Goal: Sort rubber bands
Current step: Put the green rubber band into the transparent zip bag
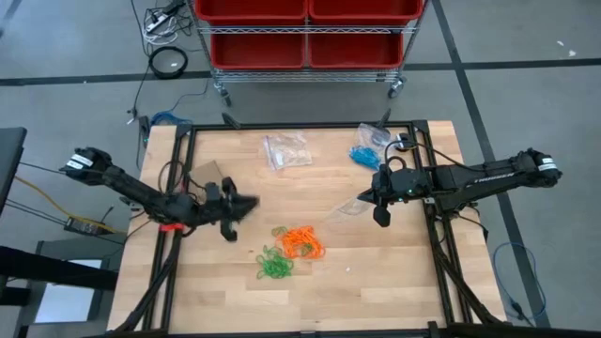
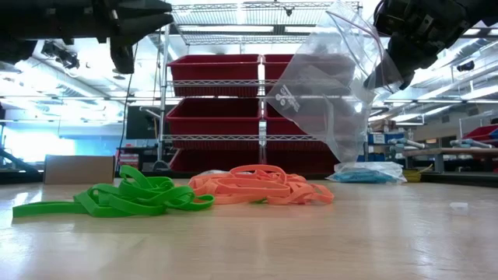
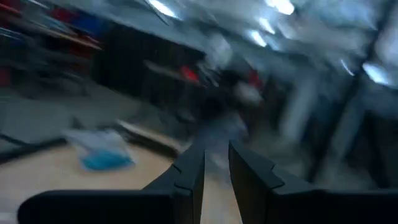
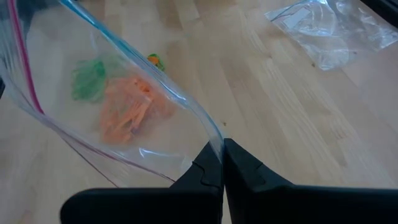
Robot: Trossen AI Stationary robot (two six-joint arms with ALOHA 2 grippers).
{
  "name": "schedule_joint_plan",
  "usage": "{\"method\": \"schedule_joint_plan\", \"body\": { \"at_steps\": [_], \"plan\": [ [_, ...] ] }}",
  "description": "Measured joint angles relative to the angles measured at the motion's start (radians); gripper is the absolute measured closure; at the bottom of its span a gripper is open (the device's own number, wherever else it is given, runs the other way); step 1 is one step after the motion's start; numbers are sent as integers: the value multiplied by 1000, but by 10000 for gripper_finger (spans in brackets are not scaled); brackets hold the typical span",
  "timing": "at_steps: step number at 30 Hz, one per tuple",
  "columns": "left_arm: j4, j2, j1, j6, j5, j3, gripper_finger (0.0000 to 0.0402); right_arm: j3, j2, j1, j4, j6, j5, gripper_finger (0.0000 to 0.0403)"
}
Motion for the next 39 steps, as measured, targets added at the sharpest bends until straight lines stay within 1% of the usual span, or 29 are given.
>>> {"method": "schedule_joint_plan", "body": {
  "at_steps": [1,3,5,6,7,9,11,15,19,24,29,33,35,36,38,39],
  "plan": [
    [-120,1,-1,-27,58,17,322,0,0,0,0,0,0,403],
    [-479,14,-3,-165,131,87,322,0,0,0,0,0,-1,403],
    [-776,67,-14,-298,140,164,322,0,0,0,0,0,-13,403],
    [-852,94,-28,-325,140,191,322,0,0,0,1,0,-14,403],
    [-876,116,-47,-321,145,214,320,0,0,-1,3,0,-17,403],
    [-859,165,-86,-244,165,273,316,0,0,-4,6,0,-17,403],
    [-910,213,-108,-193,158,316,309,0,0,-5,13,0,-18,403],
    [-1044,316,-121,-198,123,380,287,0,0,-5,13,0,-18,403],
    [-1071,415,-121,-231,139,377,269,0,0,0,15,1,-21,403],
    [-1045,508,-129,-225,156,379,264,0,0,0,15,1,-32,403],
    [-1009,564,-128,-182,157,383,264,0,0,0,17,1,-34,403],
    [-985,592,-128,-177,163,383,265,0,0,0,27,1,-34,403],
    [-952,603,-126,-174,192,383,275,0,0,0,32,1,-34,403],
    [-939,609,-126,-174,200,386,286,0,0,0,34,0,-34,403],
    [-942,615,-128,-174,219,396,328,0,0,0,34,0,-34,403],
    [-944,616,-131,-171,226,400,359,0,0,0,33,-1,-34,403]
  ]
}}
